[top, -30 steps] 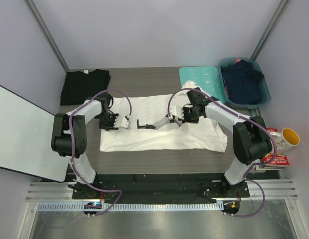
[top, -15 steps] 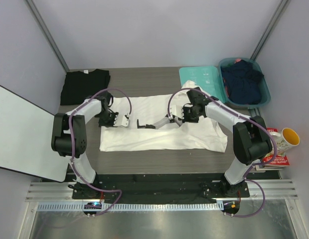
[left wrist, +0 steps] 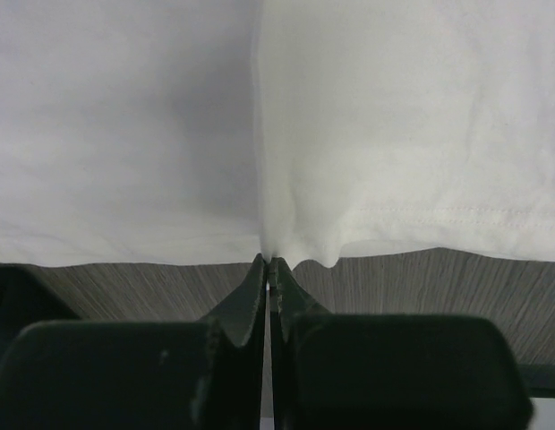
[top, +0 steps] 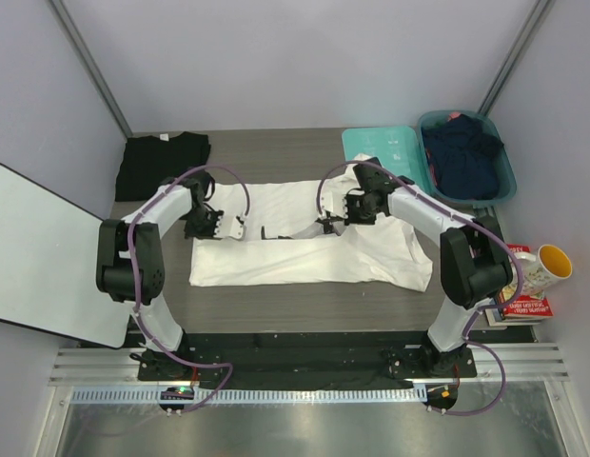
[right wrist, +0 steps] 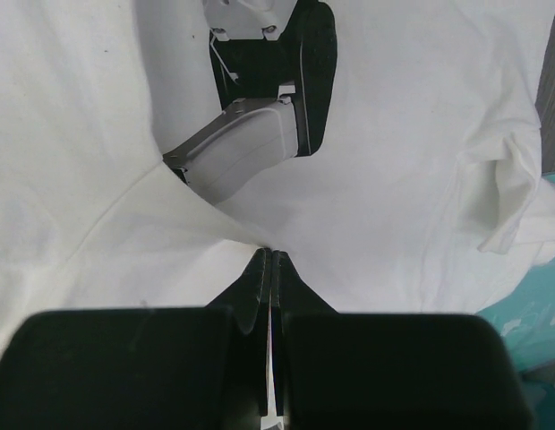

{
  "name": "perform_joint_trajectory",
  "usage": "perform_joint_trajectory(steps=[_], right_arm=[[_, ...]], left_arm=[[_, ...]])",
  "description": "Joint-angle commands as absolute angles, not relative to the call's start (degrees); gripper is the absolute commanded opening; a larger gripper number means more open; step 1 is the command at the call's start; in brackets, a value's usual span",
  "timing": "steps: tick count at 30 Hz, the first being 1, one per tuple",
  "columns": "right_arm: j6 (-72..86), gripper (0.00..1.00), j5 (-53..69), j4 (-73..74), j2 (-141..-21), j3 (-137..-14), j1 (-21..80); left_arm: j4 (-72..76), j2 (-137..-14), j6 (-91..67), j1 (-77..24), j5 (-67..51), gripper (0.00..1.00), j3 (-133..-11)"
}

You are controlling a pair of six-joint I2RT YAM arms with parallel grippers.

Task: Fold and stack the t-shirts
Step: Fold the tshirt

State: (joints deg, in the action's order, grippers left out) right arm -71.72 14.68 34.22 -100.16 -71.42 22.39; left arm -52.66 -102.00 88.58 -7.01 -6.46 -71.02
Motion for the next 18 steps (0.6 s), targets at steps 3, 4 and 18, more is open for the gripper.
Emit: perform_joint_trajectory(steps=[3, 4, 18], right_arm=[[-72.6, 0.01, 13.6, 31.6, -100.5, -75.5, 22.7], [-72.6, 0.01, 13.8, 31.5, -100.5, -75.7, 22.7], [-72.9, 0.15, 13.7, 29.7, -101.1, -75.1, 23.6]], left_arm=[[-54.3, -101.3, 89.4, -6.9, -3.0, 0.00, -69.7], [-54.1, -101.4, 89.4, -6.9, -2.8, 0.00, -69.5], [-42.4, -104.4, 85.4, -9.4, 3.4, 0.06, -65.8]])
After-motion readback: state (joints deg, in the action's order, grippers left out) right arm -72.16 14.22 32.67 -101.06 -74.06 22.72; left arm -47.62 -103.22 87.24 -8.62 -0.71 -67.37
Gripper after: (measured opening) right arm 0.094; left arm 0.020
